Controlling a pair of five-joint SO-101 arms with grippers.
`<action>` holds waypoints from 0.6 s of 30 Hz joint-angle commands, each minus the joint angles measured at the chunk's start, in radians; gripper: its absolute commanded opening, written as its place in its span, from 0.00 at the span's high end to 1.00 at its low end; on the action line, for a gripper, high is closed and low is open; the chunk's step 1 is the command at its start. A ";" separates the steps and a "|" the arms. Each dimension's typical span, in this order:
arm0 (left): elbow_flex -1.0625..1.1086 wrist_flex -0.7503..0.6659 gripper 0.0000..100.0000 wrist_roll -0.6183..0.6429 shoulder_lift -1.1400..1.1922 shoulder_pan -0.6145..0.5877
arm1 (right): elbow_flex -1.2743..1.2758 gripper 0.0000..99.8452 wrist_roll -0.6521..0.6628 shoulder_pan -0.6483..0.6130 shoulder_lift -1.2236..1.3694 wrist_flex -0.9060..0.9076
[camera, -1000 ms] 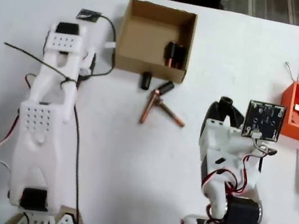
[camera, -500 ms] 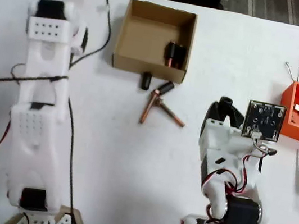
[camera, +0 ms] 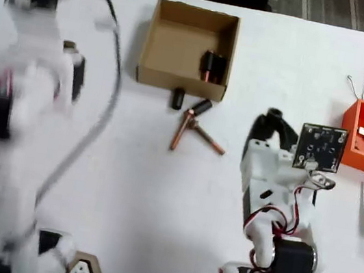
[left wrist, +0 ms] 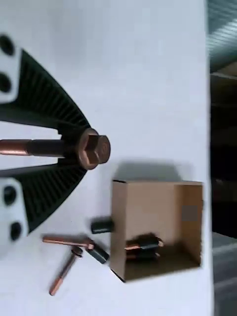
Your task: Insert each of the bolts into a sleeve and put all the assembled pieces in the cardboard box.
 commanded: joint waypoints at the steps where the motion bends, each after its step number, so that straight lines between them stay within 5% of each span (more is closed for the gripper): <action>1: 0.219 -0.236 0.97 0.002 -0.252 0.048 | 0.046 0.98 -0.006 -0.085 -0.016 -0.120; 7: 0.492 -0.508 0.97 -0.005 -0.413 0.064 | 0.204 0.98 -0.006 -0.200 -0.016 -0.381; 18: 0.552 -0.442 0.97 0.002 -0.618 0.072 | 0.227 0.98 0.098 -0.209 -0.016 -0.406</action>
